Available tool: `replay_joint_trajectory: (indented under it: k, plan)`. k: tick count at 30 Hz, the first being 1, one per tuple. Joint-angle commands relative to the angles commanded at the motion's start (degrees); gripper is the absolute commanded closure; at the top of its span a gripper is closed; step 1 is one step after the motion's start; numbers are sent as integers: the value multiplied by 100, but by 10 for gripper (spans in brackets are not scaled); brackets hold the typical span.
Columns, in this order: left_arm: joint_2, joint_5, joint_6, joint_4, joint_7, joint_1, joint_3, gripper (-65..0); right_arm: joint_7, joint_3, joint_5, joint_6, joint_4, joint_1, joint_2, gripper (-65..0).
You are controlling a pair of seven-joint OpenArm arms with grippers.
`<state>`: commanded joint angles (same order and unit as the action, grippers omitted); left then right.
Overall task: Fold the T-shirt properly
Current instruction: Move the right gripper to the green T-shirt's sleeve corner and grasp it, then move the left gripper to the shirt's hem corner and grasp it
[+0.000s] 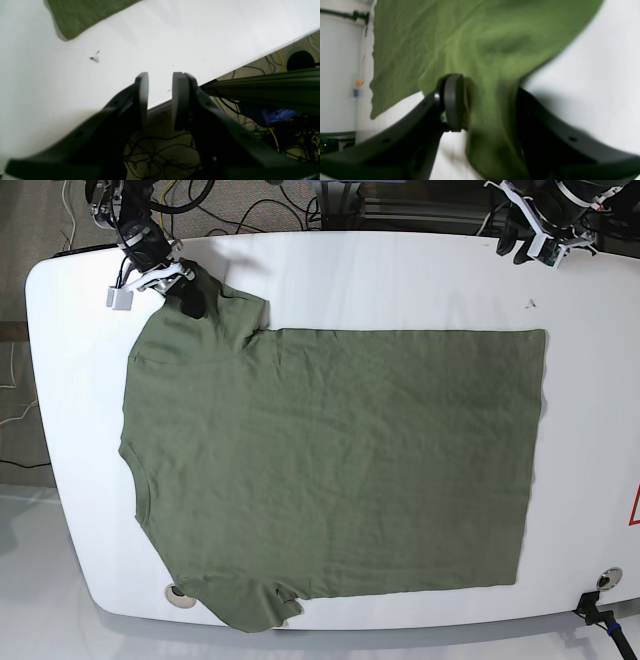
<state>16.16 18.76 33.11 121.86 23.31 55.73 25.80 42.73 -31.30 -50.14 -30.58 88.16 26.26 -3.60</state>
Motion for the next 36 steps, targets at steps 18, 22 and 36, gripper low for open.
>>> replay_joint_trajectory:
  k: [18,22,36]
  plan:
    - [15,1452,1,-629,1068,-1443,721,-160,275,-115,4,-69,-80,-11,-103,0]
    - [39,2061,23,-1181,1369,-1877,1002,-154,283,-131,50,-71,-10,-30,-114,0]
    - [303,2862,-59,-2924,1993,-3123,1254,-181,362,-81,60,-109,77,11,-99,0]
